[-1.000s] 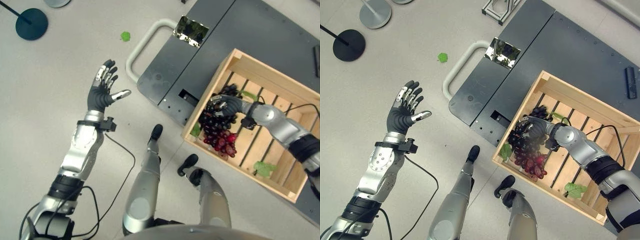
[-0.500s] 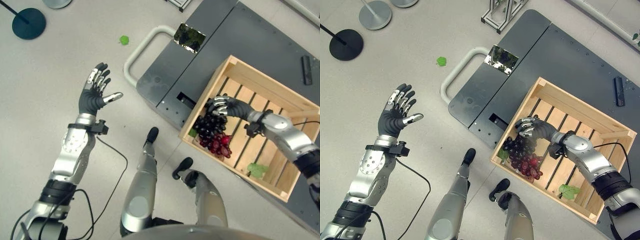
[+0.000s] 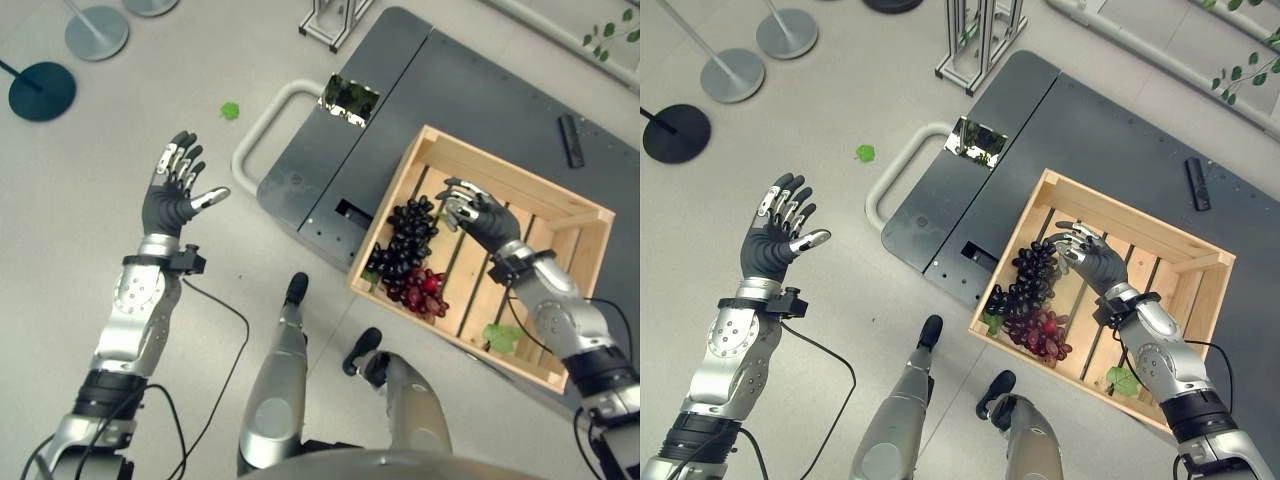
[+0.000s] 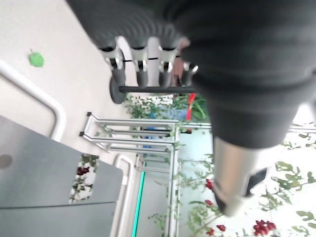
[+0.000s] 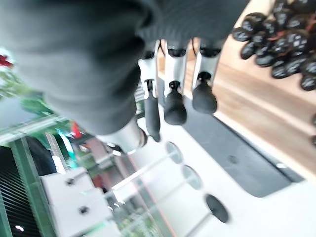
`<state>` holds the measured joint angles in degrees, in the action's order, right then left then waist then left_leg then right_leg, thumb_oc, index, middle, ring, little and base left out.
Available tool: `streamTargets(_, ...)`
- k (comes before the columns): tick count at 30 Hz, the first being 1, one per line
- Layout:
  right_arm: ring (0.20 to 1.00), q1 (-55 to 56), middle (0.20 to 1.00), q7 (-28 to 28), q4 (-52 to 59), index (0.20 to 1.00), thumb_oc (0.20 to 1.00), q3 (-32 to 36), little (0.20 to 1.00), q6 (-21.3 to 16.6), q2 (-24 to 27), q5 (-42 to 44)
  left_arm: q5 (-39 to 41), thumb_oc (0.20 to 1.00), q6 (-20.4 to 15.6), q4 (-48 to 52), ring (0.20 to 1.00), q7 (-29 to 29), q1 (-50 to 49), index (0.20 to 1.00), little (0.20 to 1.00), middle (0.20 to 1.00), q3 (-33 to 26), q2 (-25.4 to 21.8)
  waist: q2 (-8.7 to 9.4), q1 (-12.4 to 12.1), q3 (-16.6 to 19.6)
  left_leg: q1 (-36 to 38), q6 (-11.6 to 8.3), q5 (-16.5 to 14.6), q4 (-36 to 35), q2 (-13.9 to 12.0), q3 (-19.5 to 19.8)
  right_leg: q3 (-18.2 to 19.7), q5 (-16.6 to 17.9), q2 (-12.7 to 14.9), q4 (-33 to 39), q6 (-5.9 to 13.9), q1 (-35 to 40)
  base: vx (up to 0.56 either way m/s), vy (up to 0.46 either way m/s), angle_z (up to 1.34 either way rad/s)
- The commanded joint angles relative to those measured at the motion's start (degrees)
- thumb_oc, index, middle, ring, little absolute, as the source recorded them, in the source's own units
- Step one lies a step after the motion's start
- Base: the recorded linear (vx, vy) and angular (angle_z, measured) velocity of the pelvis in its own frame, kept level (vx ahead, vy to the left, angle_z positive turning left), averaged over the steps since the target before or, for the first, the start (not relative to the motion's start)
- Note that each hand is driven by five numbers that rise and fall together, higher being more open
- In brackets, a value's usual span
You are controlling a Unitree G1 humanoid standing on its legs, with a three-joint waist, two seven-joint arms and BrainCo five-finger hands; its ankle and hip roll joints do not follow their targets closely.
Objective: Pick up the fruits from the basket on one side to the basket on the other side
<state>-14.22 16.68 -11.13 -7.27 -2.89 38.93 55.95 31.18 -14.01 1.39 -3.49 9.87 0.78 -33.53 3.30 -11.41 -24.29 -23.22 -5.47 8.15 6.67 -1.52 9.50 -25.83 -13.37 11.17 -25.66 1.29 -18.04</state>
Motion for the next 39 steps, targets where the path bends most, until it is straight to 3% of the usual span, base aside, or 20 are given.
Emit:
streamTargets(1,0.200,0.2,0.200,0.0,2.3,0.200,0.200,1.2,0.200,-3.9,0.2,3.2,1.1,1.000,-3.2,0.7,1.000,0.1,-0.8,1.000,1.000,1.000,-2.3,2.1,0.00,2.4,4.0,2.6,-0.44,-5.2,1.1,-0.4,-0.3,-0.8,5.2,1.2,8.2,5.38,5.7,0.00,0.000,0.00)
streamTargets(6,0.200,1.5,0.200,-0.1,3.2,0.200,0.200,2.3,0.200,-4.4,-0.4,2.5,0.8,1.000,-3.1,0.6,1.000,0.2,-1.6,1.000,1.000,1.000,-2.4,3.0,-0.24,3.1,4.9,3.4,-0.29,-5.5,1.2,-0.5,-0.7,-0.4,5.1,1.3,8.4,5.41,6.2,0.00,0.000,0.00)
streamTargets(7,0.200,1.6,0.200,-0.1,3.8,0.200,0.200,2.2,0.200,-4.3,1.4,-1.1,0.6,1.000,-3.2,0.6,1.000,0.3,-1.7,1.000,1.000,1.000,-2.7,2.7,-0.36,3.3,5.3,3.5,-0.27,-5.6,1.2,-0.6,-0.9,-0.1,5.1,1.3,8.5,5.47,6.2,0.00,0.010,-0.04)
streamTargets(8,0.416,1.6,0.416,-0.1,4.6,0.416,0.416,2.1,0.416,-4.3,2.7,-3.5,0.5,1.000,-3.2,0.7,1.000,0.5,-2.0,1.000,1.000,1.000,-2.7,2.7,-0.35,3.5,5.5,3.6,-0.23,-5.6,1.2,-0.6,-0.9,0.1,5.1,1.4,8.5,5.49,6.2,0.00,0.013,-0.04)
streamTargets(9,1.000,1.8,1.000,-0.8,4.8,1.000,1.000,2.5,1.000,-4.3,3.4,-5.1,0.3,1.000,-3.2,0.7,1.000,0.4,-2.2,1.000,1.000,1.000,-2.9,2.9,-0.40,3.7,5.5,3.6,-0.19,-5.7,1.3,-0.6,-1.0,0.3,5.1,1.4,8.4,5.51,6.1,0.00,0.005,-0.04)
streamTargets(13,1.000,2.1,1.000,-2.2,5.8,1.000,1.000,3.5,1.000,-4.9,4.8,-9.9,-0.1,1.000,-3.2,1.2,1.000,0.0,-2.7,1.000,1.000,1.000,-3.2,3.0,-0.71,4.1,5.6,3.4,-0.13,-5.7,1.5,-0.6,-1.2,0.6,5.2,1.3,8.2,5.53,5.8,-0.03,0.025,-0.12)
streamTargets(14,1.000,1.9,1.000,-7.6,6.4,1.000,1.000,6.3,1.000,-7.2,5.2,-21.9,-0.7,1.000,-3.0,1.5,1.000,-0.8,-3.2,1.000,1.000,1.000,-3.6,3.5,-1.29,4.3,5.4,2.7,0.37,-4.5,1.6,-0.4,-1.3,0.2,6.6,1.5,8.6,5.19,5.3,-0.07,0.065,-0.07)
streamTargets(15,1.000,2.0,1.000,-7.6,6.4,1.000,1.000,6.3,1.000,-7.2,5.2,-21.9,-0.7,1.000,-3.0,1.5,1.000,-0.8,-3.2,1.000,1.000,1.000,-3.6,3.5,-1.29,4.3,5.4,2.7,0.37,-4.5,1.6,-0.4,-1.3,0.2,6.6,1.5,8.6,5.19,5.3,-0.07,0.082,-0.04)
streamTargets(16,1.000,0.2,1.000,-13.2,8.7,1.000,1.000,8.4,1.000,-8.0,9.8,-45.9,-1.9,1.000,-2.8,1.7,1.000,-1.3,-3.9,1.000,1.000,1.000,-5.4,3.1,-1.85,4.5,5.2,2.7,0.60,-4.7,1.6,-0.5,-1.5,0.6,6.5,1.5,8.3,5.32,4.9,0.00,0.000,0.00)
streamTargets(17,1.000,0.2,1.000,-13.3,8.8,1.000,1.000,8.3,1.000,-7.9,9.7,-46.1,-1.9,1.000,-2.8,1.7,1.000,-1.3,-4.0,1.000,1.000,1.000,-5.4,3.1,-1.86,4.5,5.2,2.7,0.60,-4.7,1.6,-0.5,-1.5,0.7,6.5,1.5,8.3,5.32,4.9,0.02,0.033,-0.03)
streamTargets(18,1.000,-1.1,1.000,-17.6,11.1,1.000,1.000,8.6,1.000,-9.2,14.7,-65.4,-2.0,1.000,-3.2,1.7,1.000,-0.8,-4.2,1.000,1.000,1.000,-5.3,3.4,-2.15,4.5,5.3,2.7,0.77,-4.9,1.7,-0.4,-1.5,0.7,6.4,1.6,8.0,5.50,4.7,0.02,0.006,-0.09)
streamTargets(19,1.000,-2.8,1.000,-19.9,10.5,1.000,1.000,7.5,1.000,-8.7,17.4,-73.0,-1.9,1.000,-3.7,1.7,1.000,-0.4,-3.9,1.000,1.000,1.000,-4.7,3.5,-2.31,4.5,5.4,2.5,0.82,-5.0,1.9,-0.3,-1.4,0.7,6.3,1.7,7.9,5.57,4.6,0.02,0.006,-0.08)
streamTargets(20,1.000,-2.9,1.000,-19.9,10.5,1.000,1.000,7.4,1.000,-8.7,17.4,-73.0,-1.9,1.000,-3.7,1.7,1.000,-0.4,-3.9,1.000,1.000,1.000,-4.8,3.5,-2.31,4.5,5.4,2.4,0.82,-5.0,1.9,-0.3,-1.3,0.7,6.3,1.7,7.9,5.57,4.6,0.01,-0.007,-0.05)
streamTargets(21,1.000,-5.3,1.000,-23.0,8.5,1.000,1.000,4.7,1.000,-8.4,20.1,-82.2,-2.2,1.000,-4.2,2.1,1.000,-0.8,-3.3,1.000,1.000,1.000,-3.4,3.1,-2.33,4.2,5.4,2.1,0.94,-5.1,2.1,-0.1,-1.1,0.8,6.3,1.7,7.9,5.69,4.4,0.00,0.000,0.00)
streamTargets(24,1.000,-8.3,1.000,-23.7,7.7,1.000,1.000,-0.2,1.000,-7.7,25.3,-95.2,-3.0,1.000,-4.1,2.3,1.000,-1.2,-2.6,1.000,1.000,1.000,-2.5,2.2,-2.07,3.7,5.0,1.6,1.06,-5.2,2.3,0.0,-0.8,0.7,6.2,1.7,7.8,5.75,4.1,0.00,0.000,0.00)
streamTargets(28,1.000,-12.5,1.000,-24.1,3.9,1.000,1.000,-6.6,1.000,-6.7,26.9,-100.8,-3.2,1.000,-3.8,2.3,1.000,-2.0,-2.1,1.000,1.000,1.000,-1.9,1.6,-1.77,3.5,4.1,1.0,1.23,-5.4,2.9,0.1,-0.7,1.1,6.5,1.5,8.0,5.73,3.5,0.00,0.000,0.00)
streamTargets(39,1.000,-25.2,1.000,-21.5,0.1,1.000,1.000,-22.5,1.000,-7.0,27.7,-106.1,-3.0,1.000,-4.3,2.2,1.000,-3.4,0.2,1.000,1.000,1.000,-1.1,0.4,-1.40,2.5,1.5,-0.8,1.68,-6.5,5.6,0.3,-1.5,2.2,6.8,1.6,6.8,5.80,1.5,0.00,0.007,-0.01)
